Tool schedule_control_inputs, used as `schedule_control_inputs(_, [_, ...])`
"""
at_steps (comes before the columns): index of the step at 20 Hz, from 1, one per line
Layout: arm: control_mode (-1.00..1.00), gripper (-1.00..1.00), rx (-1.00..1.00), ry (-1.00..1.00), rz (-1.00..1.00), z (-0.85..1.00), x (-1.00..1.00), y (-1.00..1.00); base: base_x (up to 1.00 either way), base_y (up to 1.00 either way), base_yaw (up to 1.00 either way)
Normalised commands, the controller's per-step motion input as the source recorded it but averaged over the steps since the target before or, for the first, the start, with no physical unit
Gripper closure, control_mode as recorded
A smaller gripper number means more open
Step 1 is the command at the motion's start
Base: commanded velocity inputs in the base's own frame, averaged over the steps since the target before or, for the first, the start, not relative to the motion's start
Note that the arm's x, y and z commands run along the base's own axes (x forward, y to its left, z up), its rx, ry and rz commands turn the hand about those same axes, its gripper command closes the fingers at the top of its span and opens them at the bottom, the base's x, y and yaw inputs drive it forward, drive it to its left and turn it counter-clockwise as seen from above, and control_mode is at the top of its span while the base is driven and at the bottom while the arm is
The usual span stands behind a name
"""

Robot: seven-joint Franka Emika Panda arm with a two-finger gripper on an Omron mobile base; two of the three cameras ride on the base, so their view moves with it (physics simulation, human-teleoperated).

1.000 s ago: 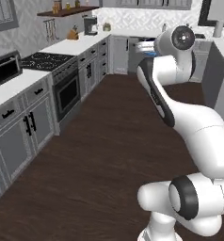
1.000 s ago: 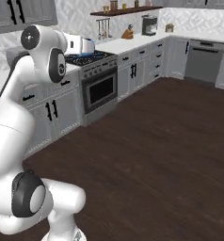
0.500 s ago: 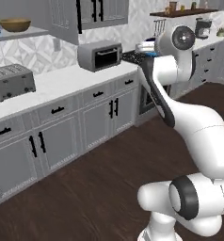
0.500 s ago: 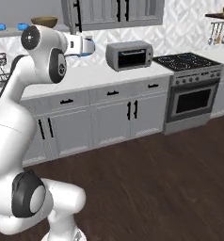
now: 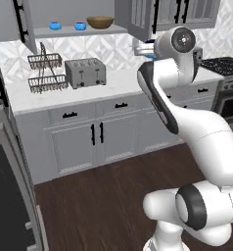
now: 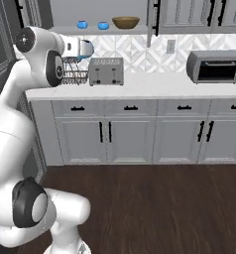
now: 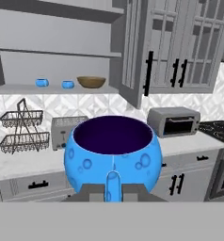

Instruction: Gather all objects into one cabinet and sort the glasses and bowls to opposite sides.

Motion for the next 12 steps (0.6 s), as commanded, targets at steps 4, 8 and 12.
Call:
schedule_control_inputs(4, [1.0,1.0,0.0,0.0,0.0,0.0,0.0,0.0,0.71,-0.04,0.01])
schedule_control_inputs(8, [1.0,1.0,0.0,0.0,0.0,0.0,0.0,0.0,1.0,-0.28,0.29])
schedule_control_inputs(12, [1.0,1.0,0.0,0.0,0.0,0.0,0.0,0.0,1.0,-0.28,0.51])
